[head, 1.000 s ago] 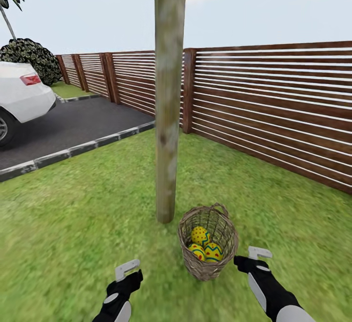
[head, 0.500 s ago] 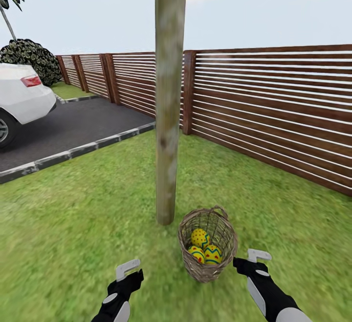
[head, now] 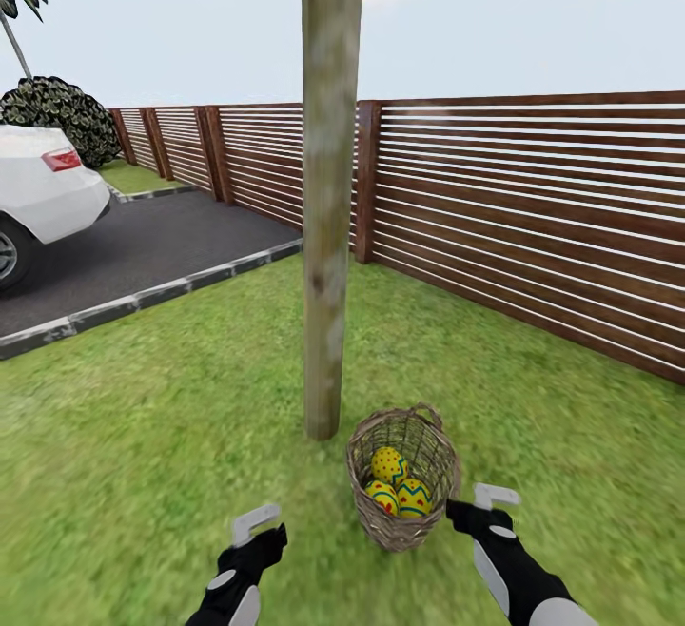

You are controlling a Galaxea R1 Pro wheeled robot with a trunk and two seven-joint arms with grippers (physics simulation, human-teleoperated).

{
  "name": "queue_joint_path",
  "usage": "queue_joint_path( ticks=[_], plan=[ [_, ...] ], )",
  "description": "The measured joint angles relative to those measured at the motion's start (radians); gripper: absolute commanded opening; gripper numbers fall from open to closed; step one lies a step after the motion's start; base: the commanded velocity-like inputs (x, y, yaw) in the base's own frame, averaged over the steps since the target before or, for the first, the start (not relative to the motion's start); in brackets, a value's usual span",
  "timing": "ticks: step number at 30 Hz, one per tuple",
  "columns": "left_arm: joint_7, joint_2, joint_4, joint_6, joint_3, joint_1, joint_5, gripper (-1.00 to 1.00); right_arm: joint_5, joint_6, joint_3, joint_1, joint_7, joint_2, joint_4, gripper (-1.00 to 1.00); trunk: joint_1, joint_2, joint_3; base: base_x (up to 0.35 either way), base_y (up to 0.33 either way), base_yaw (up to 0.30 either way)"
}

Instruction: Take the three Easter eggs out of the wicker basket on the lawn in the garden, then place them on the lawn next to a single tree (choose any tree) so that all three eggs are next to the same tree and none are left in the basket.

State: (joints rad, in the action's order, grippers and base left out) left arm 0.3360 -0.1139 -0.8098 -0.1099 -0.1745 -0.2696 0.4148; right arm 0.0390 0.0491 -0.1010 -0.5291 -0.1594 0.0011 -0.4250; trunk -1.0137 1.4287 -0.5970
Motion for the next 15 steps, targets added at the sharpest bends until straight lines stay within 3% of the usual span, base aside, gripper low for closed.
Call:
queue_joint_path(
  ticks=[6, 15],
  plan=[
    [0.000, -0.034, 0.000, 0.001, 0.000, 0.000, -0.001, 1.00, 0.001, 0.000, 0.005, 0.000, 0.001, 0.027, 0.000, 1.00, 0.000, 0.000, 0.000, 0.000, 0.000, 0.000],
    [0.000, -0.037, 0.000, 0.001, 0.000, 0.000, -0.001, 1.00, 0.000, 0.003, 0.006, 0.000, 0.002, 0.033, -0.001, 1.00, 0.000, 0.000, 0.000, 0.000, 0.000, 0.000]
  ],
)
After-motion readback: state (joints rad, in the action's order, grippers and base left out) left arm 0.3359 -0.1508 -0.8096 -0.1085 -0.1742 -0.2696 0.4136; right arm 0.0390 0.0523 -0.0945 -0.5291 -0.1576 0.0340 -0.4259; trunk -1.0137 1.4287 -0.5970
